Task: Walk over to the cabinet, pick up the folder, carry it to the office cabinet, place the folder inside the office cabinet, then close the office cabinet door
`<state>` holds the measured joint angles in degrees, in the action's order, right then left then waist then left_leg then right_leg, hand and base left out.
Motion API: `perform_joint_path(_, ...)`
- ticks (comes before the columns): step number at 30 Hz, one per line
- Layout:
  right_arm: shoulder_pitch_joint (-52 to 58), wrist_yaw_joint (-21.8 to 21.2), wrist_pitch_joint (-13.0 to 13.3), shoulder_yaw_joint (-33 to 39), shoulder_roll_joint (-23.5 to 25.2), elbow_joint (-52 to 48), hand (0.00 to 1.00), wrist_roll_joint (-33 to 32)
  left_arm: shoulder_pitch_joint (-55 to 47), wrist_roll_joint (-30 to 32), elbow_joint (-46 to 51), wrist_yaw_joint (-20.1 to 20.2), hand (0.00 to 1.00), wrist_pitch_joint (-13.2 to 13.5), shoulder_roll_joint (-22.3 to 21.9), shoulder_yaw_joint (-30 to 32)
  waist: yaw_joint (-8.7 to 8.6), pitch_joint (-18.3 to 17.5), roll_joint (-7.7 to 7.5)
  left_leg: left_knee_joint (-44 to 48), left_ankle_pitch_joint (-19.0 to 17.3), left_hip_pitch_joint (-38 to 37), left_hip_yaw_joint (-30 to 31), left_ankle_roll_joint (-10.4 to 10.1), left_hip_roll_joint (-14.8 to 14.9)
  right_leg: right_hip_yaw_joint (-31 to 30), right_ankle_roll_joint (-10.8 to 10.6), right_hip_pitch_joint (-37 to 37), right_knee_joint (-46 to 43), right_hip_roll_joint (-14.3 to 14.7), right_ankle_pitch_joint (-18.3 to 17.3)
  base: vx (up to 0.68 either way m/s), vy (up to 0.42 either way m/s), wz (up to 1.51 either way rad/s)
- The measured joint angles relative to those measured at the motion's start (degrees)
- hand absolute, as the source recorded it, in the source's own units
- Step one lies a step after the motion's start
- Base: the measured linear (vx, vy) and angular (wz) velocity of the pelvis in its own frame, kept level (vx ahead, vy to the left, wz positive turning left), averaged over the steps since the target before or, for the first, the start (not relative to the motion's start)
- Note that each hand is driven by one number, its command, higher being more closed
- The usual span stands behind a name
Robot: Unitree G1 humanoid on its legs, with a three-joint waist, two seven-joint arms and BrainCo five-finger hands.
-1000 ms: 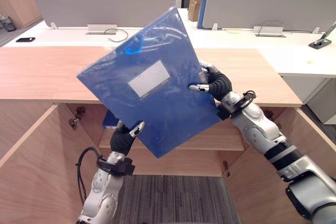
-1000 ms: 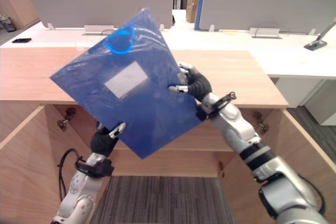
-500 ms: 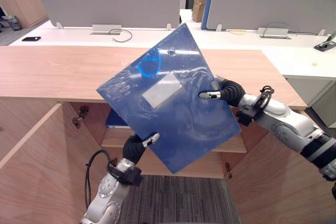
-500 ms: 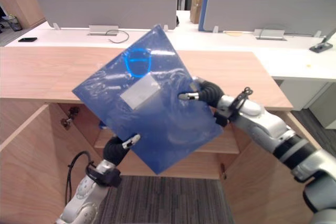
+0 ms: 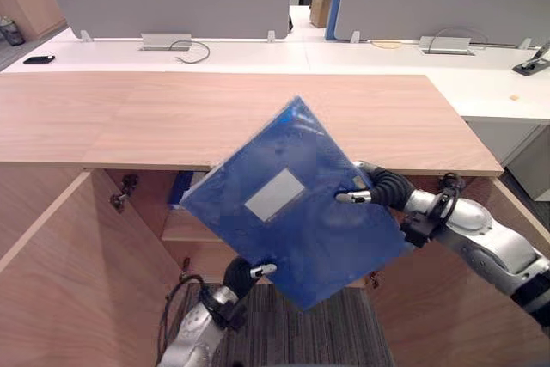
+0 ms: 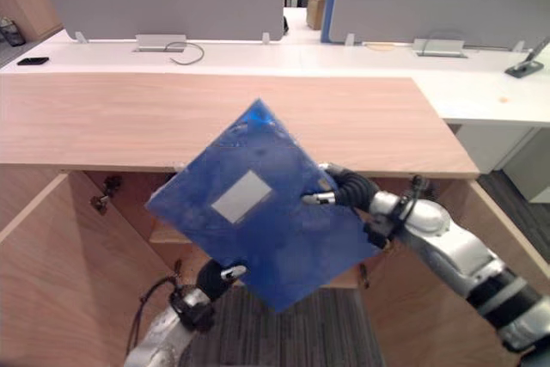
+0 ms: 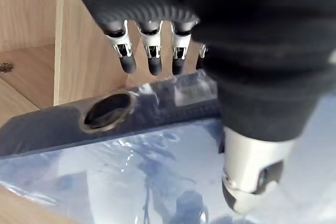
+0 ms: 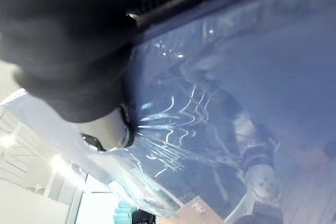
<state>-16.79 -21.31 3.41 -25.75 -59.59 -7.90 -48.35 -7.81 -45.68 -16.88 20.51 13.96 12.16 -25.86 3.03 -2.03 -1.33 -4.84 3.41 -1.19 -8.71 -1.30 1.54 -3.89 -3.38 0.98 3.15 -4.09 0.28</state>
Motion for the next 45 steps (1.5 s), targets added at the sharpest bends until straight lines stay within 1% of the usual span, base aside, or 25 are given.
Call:
perform_joint_path(2, 2.43, 0.10, 0.00, 3.47, 2.01, -0.24, 1.00, 0.10, -0.26, -1.27, -5.78, 0.40, 0.00, -0.42, -2.98, 3.25, -0.36, 0.00, 0.00, -0.04, 0.00, 0.00, -0.04, 0.00, -0.01, -0.01, 0.00, -0.08, -0.01, 0.00, -0.01, 0.01, 0.002, -0.02)
perform_joint_path(3, 3.23, -0.20, 0.00, 5.02, 2.97, -0.43, 1.00, -0.27, -0.20, -3.20, -11.71, -0.09, 0.00, -1.67, -4.87, 6.44, -0.68, 0.00, 0.02, -0.05, -0.01, -0.02, -0.14, -0.01, -0.01, -0.15, -0.01, -0.14, -0.02, 0.00, -0.01, 0.01, 0.003, -0.04)
perform_joint_path(4, 3.82, -1.77, -0.02, 5.68, 3.28, -1.36, 1.00, -1.56, 0.22, -4.21, -16.00, -0.98, 0.00, -2.42, -5.84, 8.70, -0.84, 0.00, 0.02, -0.05, -0.01, -0.03, -0.17, -0.01, 0.00, -0.25, -0.01, -0.17, -0.02, 0.01, -0.01, 0.01, 0.002, -0.08)
perform_joint_path(6, 6.29, -5.50, 0.44, 6.06, 6.14, -10.75, 1.00, -3.10, 1.12, -5.61, -31.53, -5.11, 0.00, -4.34, -7.07, 18.71, -2.13, 0.03, 0.00, -0.07, -0.09, -0.13, -0.32, -0.12, 0.27, -0.69, 0.01, -0.30, 0.00, 0.27, -0.03, 0.01, -0.006, -0.10)
perform_joint_path(8, 7.21, -8.04, 1.03, 5.07, 8.47, -14.47, 1.00, -1.60, 0.13, -5.31, -37.86, -7.63, 0.00, -4.68, -6.87, 23.61, -2.20, 0.05, -0.03, -0.07, -0.15, -0.30, -0.51, -0.19, 0.27, -0.94, 0.01, -0.30, -0.02, 0.27, -0.03, 0.01, -0.005, -0.07)
perform_joint_path(9, 7.30, -8.42, 1.31, 3.79, 9.38, -14.53, 1.00, -0.28, -0.44, -4.26, -40.23, -8.45, 0.00, -4.81, -6.44, 26.19, -2.10, 0.12, -0.14, -0.07, -0.14, -0.36, -0.52, -0.19, 0.22, -0.95, 0.01, -0.29, -0.09, 0.21, -0.03, 0.00, 0.000, 0.00)
perform_joint_path(11, 7.43, -8.42, 1.32, 2.09, 10.45, -13.63, 1.00, 2.66, -0.85, -3.21, -42.32, -9.57, 0.00, -5.05, -6.38, 28.61, -1.62, 0.18, -0.23, -0.07, -0.15, -0.40, -0.50, -0.20, 0.09, -0.95, 0.00, -0.29, -0.09, 0.07, -0.03, 0.00, 0.000, 0.00)
perform_joint_path(14, 7.72, -8.40, 1.24, -2.55, 12.72, -10.74, 1.00, 8.56, -2.25, -1.47, -43.53, -11.01, 0.00, -5.59, -6.55, 32.30, -0.84, 0.27, -0.32, -0.09, -0.34, -0.46, -0.48, -0.47, -0.17, -0.96, -0.04, -0.29, -0.05, -0.19, -0.06, 0.00, 0.000, 0.00)
perform_joint_path(18, 8.12, -7.24, 1.17, -4.82, 15.94, -7.84, 1.00, 14.81, -2.71, -1.08, -44.64, -12.14, 0.00, -5.72, -7.20, 37.39, -0.51, 0.36, -0.36, -0.08, -0.16, -0.01, -0.43, -0.23, -0.19, -0.95, -0.05, -0.70, -0.02, -0.21, -0.05, 0.00, 0.000, 0.00)
perform_joint_path(22, 7.91, -6.23, 2.44, -5.67, 17.81, -7.32, 1.00, 22.62, -2.55, -1.04, -45.80, -12.16, 0.00, -5.87, -7.35, 39.32, -0.40, 0.37, -0.37, -0.07, -0.05, 0.24, -0.42, -0.10, -0.14, -0.94, -0.06, -0.89, 0.16, -0.14, -0.03, 0.02, -0.004, 0.00)
perform_joint_path(26, 5.84, -4.05, 5.25, -7.68, 23.46, 2.96, 1.00, 30.77, -1.28, 0.14, -46.87, -12.18, 0.00, -6.29, -7.39, 39.25, -0.34, 1.08, -0.39, -0.05, -0.04, 0.47, -0.27, -0.08, -0.11, -0.87, -0.33, -0.90, 0.36, -0.04, 0.22, 0.02, -0.005, 0.00)
perform_joint_path(28, 3.40, -3.39, 5.69, -9.61, 24.88, 9.66, 1.00, 38.90, -0.84, 0.14, -46.86, -12.22, 0.00, -6.33, -7.38, 39.13, -0.21, 1.72, -0.43, 0.06, -0.05, 0.46, -0.27, -0.09, -0.10, -0.87, -0.33, -0.89, 0.39, -0.04, 0.21, 0.00, 0.000, 0.00)
perform_joint_path(29, 2.07, -2.92, 5.69, -13.67, 25.77, 14.99, 1.00, 45.47, -0.42, 0.14, -46.85, -12.37, 0.00, -6.40, -7.36, 39.05, 0.18, 2.26, -0.43, 0.13, -0.05, 0.46, -0.27, -0.09, -0.09, -0.87, -0.34, -0.90, 0.43, -0.04, 0.21, 0.00, 0.000, 0.00)
perform_joint_path(30, 1.16, -2.75, 5.27, -17.27, 27.73, 21.61, 1.00, 51.10, 0.27, 0.12, -46.78, -12.64, 0.00, -6.46, -7.36, 38.77, 0.96, 3.30, -0.42, 0.24, -0.05, 0.45, -0.27, -0.09, -0.08, -0.87, -0.34, -0.90, 0.36, -0.05, 0.21, 0.00, 0.000, 0.00)
perform_joint_path(31, 0.87, -2.88, 5.09, -19.55, 28.67, 25.24, 1.00, 53.56, 0.75, 0.12, -46.72, -12.73, 0.00, -6.47, -7.36, 38.63, 1.38, 4.08, -0.42, 0.32, -0.05, 0.47, -0.26, -0.09, -0.07, -0.87, -0.34, -0.90, 0.32, -0.05, 0.21, 0.00, 0.000, 0.00)
perform_joint_path(32, -0.07, -1.04, 4.97, -20.32, 31.07, 31.82, 1.00, 58.82, 1.65, 0.04, -46.96, -13.83, 0.00, -6.70, -7.36, 38.87, 2.08, 6.05, -0.31, 0.88, -0.06, 0.89, -0.14, -0.08, -0.04, -0.80, -0.35, -1.21, -0.03, -0.05, 0.22, 0.00, 0.000, 0.00)
perform_joint_path(33, -2.93, -0.53, 5.06, -20.09, 32.67, 37.27, 1.00, 61.79, 1.88, 0.04, -46.94, -14.47, 0.00, -6.81, -7.15, 39.08, 2.08, 8.08, -0.24, 2.18, -0.28, 2.27, -0.22, 0.04, 0.02, -1.01, -0.44, -2.43, -0.75, -0.08, 0.28, -0.05, -0.006, -0.02)
perform_joint_path(34, -4.32, 0.15, 5.17, -20.12, 33.33, 39.25, 1.00, 64.18, 2.11, 0.04, -46.73, -14.55, 0.00, -6.80, -7.10, 39.11, 2.15, 9.15, -0.17, 3.27, -0.61, 3.26, -0.21, 0.11, 0.09, -1.05, -0.45, -3.17, -1.28, -0.08, 0.29, -0.07, -0.009, -0.09)
perform_joint_path(36, -11.42, 3.23, 5.14, -20.21, 37.26, 47.58, 1.00, 72.91, 4.40, 0.10, -46.39, -14.87, 0.00, -6.80, -7.01, 39.37, 3.42, 13.52, 0.05, 10.66, -3.11, 9.17, -1.01, 0.17, 1.38, -1.54, -0.46, -8.39, -6.07, 0.71, 0.24, -0.13, -0.034, -0.26)
perform_joint_path(37, -13.06, 3.69, 5.20, -20.57, 37.91, 48.87, 1.00, 74.80, 4.87, 0.11, -46.37, -15.19, 0.00, -6.80, -7.07, 39.38, 3.93, 13.96, 0.12, 12.36, -3.62, 10.93, -1.16, 0.28, 1.80, -1.63, -0.48, -10.43, -7.62, 1.04, 0.17, -0.15, -0.047, -0.45)
perform_joint_path(38, -15.86, 4.99, 5.28, -20.83, 38.80, 50.41, 1.00, 78.33, 5.80, 0.11, -45.94, -15.53, 0.00, -6.80, -7.21, 39.39, 4.62, 15.80, 0.19, 15.37, -4.71, 13.49, -1.67, 0.42, 2.36, -1.64, -0.24, -13.98, -11.49, 1.49, -0.75, -0.13, -0.038, -0.34)
perform_joint_path(39, -17.12, 5.67, 5.23, -20.66, 39.03, 50.94, 1.00, 79.60, 6.19, 0.11, -45.55, -15.68, 0.00, -6.80, -7.24, 39.40, 4.61, 17.03, 0.21, 17.16, -5.33, 14.55, -1.91, 0.55, 2.57, -1.72, -0.10, -15.45, -13.88, 1.59, -1.58, -0.20, -0.037, -0.31)
perform_joint_path(40, -19.00, 7.02, 5.13, -20.02, 39.03, 51.49, 1.00, 81.30, 6.99, 0.11, -45.38, -15.93, 0.00, -6.80, -7.22, 39.43, 4.45, 18.75, 0.25, 21.48, -7.07, 17.64, -2.16, 0.67, 2.85, -1.81, -0.02, -19.34, -19.45, 1.64, -3.62, -0.17, -0.026, -0.15)
perform_joint_path(42, -20.45, 8.16, 4.97, -18.22, 39.02, 52.42, 1.00, 81.80, 7.04, 0.10, -44.40, -16.03, 0.00, -6.82, -7.24, 39.43, 4.34, 20.57, 0.36, 27.05, -9.52, 20.90, -2.82, 0.78, 3.48, -2.11, 0.19, -23.05, -24.62, 1.70, -5.92, -0.17, -0.008, -0.20)
perform_joint_path(45, -21.02, 9.96, 3.35, -13.80, 38.85, 53.14, 1.00, 81.02, 7.13, 0.11, -44.24, -16.28, 0.00, -6.80, -7.16, 39.49, 4.00, 22.03, 0.60, 37.35, -13.85, 27.67, -2.70, 0.92, 5.33, -2.32, 0.47, -29.51, -34.51, 2.20, -9.70, -0.17, -0.007, -0.10)
